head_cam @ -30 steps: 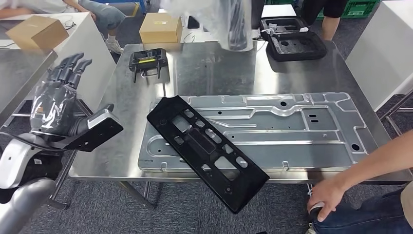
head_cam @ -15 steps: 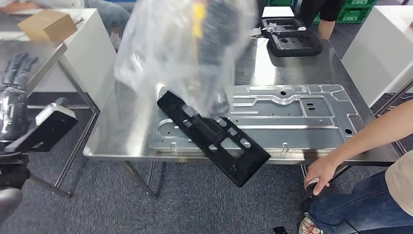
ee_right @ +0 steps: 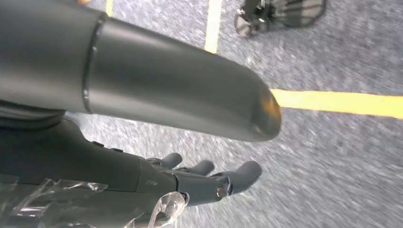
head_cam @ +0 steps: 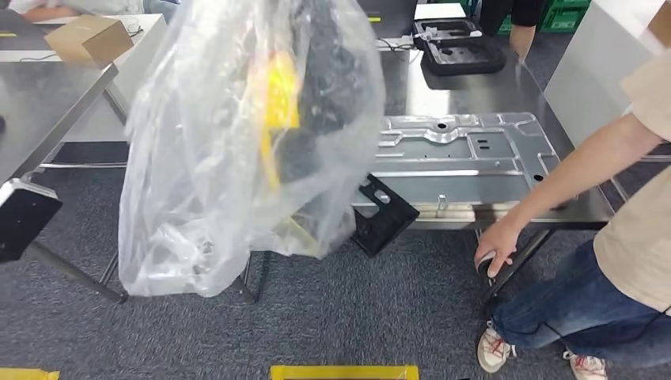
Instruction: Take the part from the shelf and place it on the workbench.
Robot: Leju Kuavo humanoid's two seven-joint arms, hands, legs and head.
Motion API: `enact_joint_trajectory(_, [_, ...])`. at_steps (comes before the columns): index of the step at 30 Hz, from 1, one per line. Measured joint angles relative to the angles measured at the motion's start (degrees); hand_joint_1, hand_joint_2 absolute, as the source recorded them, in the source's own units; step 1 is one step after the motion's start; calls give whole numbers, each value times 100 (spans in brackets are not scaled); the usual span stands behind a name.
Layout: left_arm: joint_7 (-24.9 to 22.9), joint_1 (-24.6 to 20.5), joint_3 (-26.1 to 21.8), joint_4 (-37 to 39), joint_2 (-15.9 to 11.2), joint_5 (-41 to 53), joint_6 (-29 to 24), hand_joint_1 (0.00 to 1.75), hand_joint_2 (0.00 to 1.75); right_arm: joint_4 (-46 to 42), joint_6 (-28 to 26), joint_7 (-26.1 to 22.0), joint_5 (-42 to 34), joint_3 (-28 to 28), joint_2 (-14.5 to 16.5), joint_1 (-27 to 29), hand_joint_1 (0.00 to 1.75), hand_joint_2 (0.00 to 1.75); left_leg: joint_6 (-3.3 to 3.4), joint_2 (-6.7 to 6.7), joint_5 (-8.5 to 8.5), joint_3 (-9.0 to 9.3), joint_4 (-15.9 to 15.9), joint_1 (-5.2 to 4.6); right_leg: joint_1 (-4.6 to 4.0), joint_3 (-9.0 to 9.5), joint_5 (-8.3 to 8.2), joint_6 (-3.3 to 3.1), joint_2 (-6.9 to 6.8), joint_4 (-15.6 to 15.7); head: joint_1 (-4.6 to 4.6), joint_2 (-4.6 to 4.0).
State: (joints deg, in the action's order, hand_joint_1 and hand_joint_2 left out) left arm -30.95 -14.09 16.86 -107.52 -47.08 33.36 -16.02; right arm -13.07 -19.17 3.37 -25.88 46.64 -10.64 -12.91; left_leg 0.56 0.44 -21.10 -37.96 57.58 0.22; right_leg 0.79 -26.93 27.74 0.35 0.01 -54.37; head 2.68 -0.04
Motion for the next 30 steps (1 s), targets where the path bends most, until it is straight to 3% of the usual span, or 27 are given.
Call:
enact_joint_trajectory(2, [1, 55, -89, -9, -30, -1, 3, 0, 0, -1, 1, 1, 0, -2, 1, 0, 0, 0, -70, -2, -651, -197, 777, 24, -1, -194, -159, -33, -29, -6, 10, 0])
enact_joint_trajectory(3, [2, 83, -122, -13, -36, -1, 5, 0, 0, -1, 2, 2, 3, -2, 1, 4, 0, 0, -91, -2, -839, -262, 1176, 31, -3, -302, -241, -35, -39, -9, 12, 0])
enact_joint_trajectory(4, [6, 112, -147, -14, -39, 0, 9, 0, 0, -1, 3, 3, 5, -2, 2, 8, 0, 0, -100, -2, -879, -261, 1453, 35, -5, -417, -325, -34, -46, -12, 12, 0])
enact_joint_trajectory(5, [11, 133, -167, -15, -41, 1, 14, 0, 0, -1, 4, 3, 8, -2, 2, 11, 0, 0, -97, -2, -785, -171, 1540, 37, -10, -529, -409, -30, -49, -14, 12, 0])
enact_joint_trajectory(6, [16, 143, -189, -17, -42, 1, 18, 0, 0, -1, 4, 4, 9, -2, 2, 12, 0, 0, -79, -3, -619, 18, 1411, 37, -15, -635, -491, -24, -50, -14, 12, 0])
enact_joint_trajectory(7, [21, 145, -211, -22, -45, 2, 21, 0, 0, -1, 5, 4, 11, -2, 2, 10, 0, 0, -47, -4, -481, 316, 1073, 30, -21, -729, -572, -14, -48, -14, 12, 0])
enact_joint_trajectory(9, [28, 136, -259, -51, -73, 6, 26, 0, 0, -4, 7, 2, 14, -2, 7, 7, 0, 0, 42, -3, -537, 1047, 66, -6, -33, -855, -713, 22, -36, -11, 9, 0])
enact_joint_trajectory(10, [35, 134, -285, -65, -86, 8, 28, 0, 0, -5, 10, 1, 16, -2, 9, 7, 0, 0, 78, -3, -614, 1285, -317, -34, -31, -879, -784, 50, -29, 7, 9, -1])
enact_joint_trajectory(11, [46, 120, -310, -77, -101, 9, 33, 0, 0, -7, 15, -1, 17, -2, 12, 10, 0, 0, 105, -2, -676, 1398, -549, -62, -22, -891, -853, 83, -25, 29, 14, -1])
enact_joint_trajectory(13, [76, 104, -336, -80, -107, 9, 47, 0, 0, -7, 23, -2, 18, -2, 11, 20, 0, 0, 155, 7, -566, 1314, -623, -76, -1, -918, -970, 154, -14, 80, 24, -1])
enact_joint_trajectory(14, [89, 95, -337, -81, -109, 9, 58, 0, 0, -7, 25, -2, 17, -3, 11, 23, 0, 0, 187, 13, -491, 1257, -644, -68, -1, -969, -898, 183, -5, 36, 27, -1])
enact_joint_trajectory(15, [97, 99, -336, -81, -106, 9, 71, 0, 0, -7, 28, -2, 18, -3, 13, 28, 0, 0, 223, 17, -397, 1183, -659, -56, -5, -1039, -691, 204, 1, -114, 23, -1])
enact_joint_trajectory(16, [102, 103, -336, -81, -104, 9, 87, 0, 0, -7, 32, -2, 17, -3, 15, 32, 0, 0, 252, 21, -304, 1099, -668, -47, -4, -1123, -373, 215, 5, -383, 18, -1])
enact_joint_trajectory(18, [104, 105, -337, -82, -100, 10, 106, 0, 0, -7, 39, -1, 17, -2, 21, 48, 0, 0, 285, 17, -135, 899, -652, -63, -6, -1256, 240, 223, 3, -1142, 6, 0])
enact_joint_trajectory(19, [105, 106, -337, -82, -95, 10, 111, 0, 0, -7, 40, 0, 17, -4, 23, 54, 0, 0, 287, 16, -57, 793, -639, -71, -7, -1264, 335, 222, 3, -1459, 2, 0])
enact_joint_trajectory(20, [107, 105, -336, -82, -87, 10, 114, 0, 0, -7, 40, 0, 18, -8, 24, 57, 0, 0, 283, 15, 17, 676, -616, -75, -13, -1207, 266, 220, 4, -1637, 2, 0])
enact_joint_trajectory(21, [109, 104, -336, -82, -79, 10, 116, 0, 0, -7, 40, 0, 19, -16, 25, 57, 0, 0, 273, 14, 84, 557, -583, -78, -16, -1071, 100, 215, 4, -1634, 2, 0])
enact_joint_trajectory(22, [110, 101, -335, -82, -72, 10, 117, 0, 0, -7, 41, 0, 20, -27, 26, 54, 0, 0, 256, 15, 144, 438, -535, -78, -17, -844, -56, 209, 4, -1447, 1, 0])
enact_joint_trajectory(23, [112, 97, -336, -86, -66, 10, 118, 0, 0, -7, 41, 0, 21, -38, 26, 47, 0, 0, 232, 17, 195, 325, -473, -78, -18, -536, -84, 200, 4, -1095, 1, 0])
enact_joint_trajectory(25, [115, 73, -347, -98, -63, 13, 116, 0, 0, -7, 41, -1, 24, -62, 27, 38, 0, 0, 170, 29, 274, 170, -353, -83, -42, 8, 123, 159, 15, -323, 4, 0])
enact_joint_trajectory(26, [117, 59, -353, -105, -63, 14, 117, 0, 0, -7, 41, -1, 24, -72, 30, 38, 0, 0, 139, 40, 318, 135, -320, -81, -62, 140, 233, 124, 23, -96, 6, 0])
enact_joint_trajectory(28, [118, 45, -359, -110, -63, 14, 120, 0, 0, -7, 44, 0, 22, -82, 44, 57, 0, 0, 88, 53, 419, 117, -318, -65, -81, 127, 209, 37, 26, -23, 7, 0])
enact_joint_trajectory(29, [118, 45, -359, -110, -63, 12, 125, 0, 0, -7, 46, 1, 21, -83, 54, 62, 0, 0, 62, 50, 383, 90, -284, -48, -75, 84, 153, -2, 17, -26, 9, 0])
enact_joint_trajectory(30, [118, 43, -359, -110, -64, 11, 130, 0, 0, -7, 48, 2, 19, -83, 62, 64, 0, 0, 27, 41, 223, 31, -158, -36, -63, 28, 88, -38, 0, -25, 12, 0])
